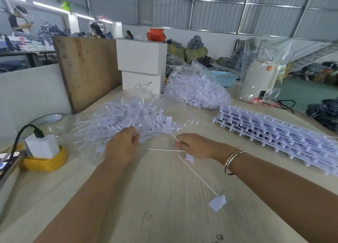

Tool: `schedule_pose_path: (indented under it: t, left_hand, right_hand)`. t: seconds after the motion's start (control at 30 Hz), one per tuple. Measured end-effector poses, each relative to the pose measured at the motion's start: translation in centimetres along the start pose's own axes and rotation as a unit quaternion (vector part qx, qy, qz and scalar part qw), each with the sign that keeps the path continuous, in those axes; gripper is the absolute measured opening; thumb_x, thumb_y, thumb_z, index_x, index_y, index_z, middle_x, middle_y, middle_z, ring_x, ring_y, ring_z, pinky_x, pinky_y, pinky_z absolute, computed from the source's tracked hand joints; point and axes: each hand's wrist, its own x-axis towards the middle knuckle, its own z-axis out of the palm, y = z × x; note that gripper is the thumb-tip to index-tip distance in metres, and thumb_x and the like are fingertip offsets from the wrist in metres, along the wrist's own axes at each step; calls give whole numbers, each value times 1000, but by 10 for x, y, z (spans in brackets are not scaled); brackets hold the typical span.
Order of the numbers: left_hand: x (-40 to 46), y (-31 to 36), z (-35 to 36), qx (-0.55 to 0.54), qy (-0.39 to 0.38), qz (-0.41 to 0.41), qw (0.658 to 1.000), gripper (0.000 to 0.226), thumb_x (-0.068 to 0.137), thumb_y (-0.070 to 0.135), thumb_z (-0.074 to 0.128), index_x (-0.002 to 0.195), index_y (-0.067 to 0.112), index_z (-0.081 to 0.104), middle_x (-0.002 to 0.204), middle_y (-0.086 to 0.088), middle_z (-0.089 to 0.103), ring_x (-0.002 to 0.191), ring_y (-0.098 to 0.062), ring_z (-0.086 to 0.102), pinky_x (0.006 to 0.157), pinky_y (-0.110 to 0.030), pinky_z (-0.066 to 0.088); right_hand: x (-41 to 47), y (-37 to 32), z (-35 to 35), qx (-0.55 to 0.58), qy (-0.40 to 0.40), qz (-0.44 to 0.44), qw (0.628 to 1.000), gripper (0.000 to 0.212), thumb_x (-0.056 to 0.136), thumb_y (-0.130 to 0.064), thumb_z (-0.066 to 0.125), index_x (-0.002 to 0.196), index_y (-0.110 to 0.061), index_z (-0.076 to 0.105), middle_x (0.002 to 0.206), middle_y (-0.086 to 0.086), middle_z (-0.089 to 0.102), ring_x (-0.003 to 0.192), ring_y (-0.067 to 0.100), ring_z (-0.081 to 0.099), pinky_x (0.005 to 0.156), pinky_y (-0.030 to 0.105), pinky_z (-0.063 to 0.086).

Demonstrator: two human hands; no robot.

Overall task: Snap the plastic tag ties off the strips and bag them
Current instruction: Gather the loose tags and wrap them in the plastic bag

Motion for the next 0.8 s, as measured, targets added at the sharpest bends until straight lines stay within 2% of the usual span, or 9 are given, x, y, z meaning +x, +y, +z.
schedule_pose_path:
  t: [0.1,0.2,0.27,0.37,0.47,0.57,0.63,0.7,0.8]
  left_hand:
    - [0,1,1,3,-9,-1,1000,13,92,18,48,86,26,56,86,8,57,82,-17,54,69,-31,44]
    - [0,0,2,8,-6,-6,1000,13,92,18,48,86,26,56,85,9,57,81,-17,54,66,-30,41]
    - [1,0,3,12,-7,-3,1000,12,92,19,48,86,26,56,85,9,56,81,-17,53,66,-29,40]
    - [0,0,4,18,-8,10,1000,13,91,19,48,83,26,54,85,8,57,80,-17,54,66,-30,40]
    - [-2,0,6,21,-7,18,1000,14,92,19,48,81,27,52,84,8,56,79,-16,54,63,-29,38]
    - [-4,-2,6,22,0,11,1000,11,92,22,49,84,27,54,85,10,56,80,-16,54,64,-29,39]
    - [-4,-4,4,16,2,2,1000,10,92,23,49,86,27,57,87,10,57,81,-15,54,66,-29,40]
    - [-4,-5,3,16,0,-2,1000,11,93,23,49,87,27,57,88,10,58,79,-14,54,64,-28,38]
    - [-3,-5,3,15,-4,-4,1000,11,92,21,49,88,26,58,90,9,59,80,-14,55,64,-29,39]
  right_hand:
    - [-6,5,-1,-8,50,23,998,27,99,-19,38,106,-15,64,85,-9,53,80,14,51,77,30,40]
    - [-16,13,-8,39,124,76,989,31,100,-21,36,109,-22,65,75,-11,59,59,14,54,60,28,44]
    - [-25,15,-10,12,82,107,991,29,100,-25,34,103,-20,62,68,-7,54,52,11,49,50,25,35]
    - [-27,3,-2,-19,40,105,994,26,100,-30,35,97,-14,56,83,2,58,80,24,57,65,31,42]
    - [-10,-21,12,7,25,111,993,37,95,-37,46,120,-10,52,115,10,53,105,28,53,85,35,41]
    - [9,-42,26,-105,-26,95,990,30,97,-26,43,117,-5,47,118,14,54,107,33,54,81,35,38]
    - [15,-47,26,-192,-28,86,977,24,95,-11,38,117,-4,46,117,14,57,107,32,56,82,36,36]
    - [14,-47,18,-226,-17,89,970,27,93,-7,37,119,-5,45,115,12,60,103,30,57,87,38,35]
    - [-1,-41,-3,-192,33,118,974,38,90,-3,36,128,-1,36,86,7,60,75,25,53,83,37,33]
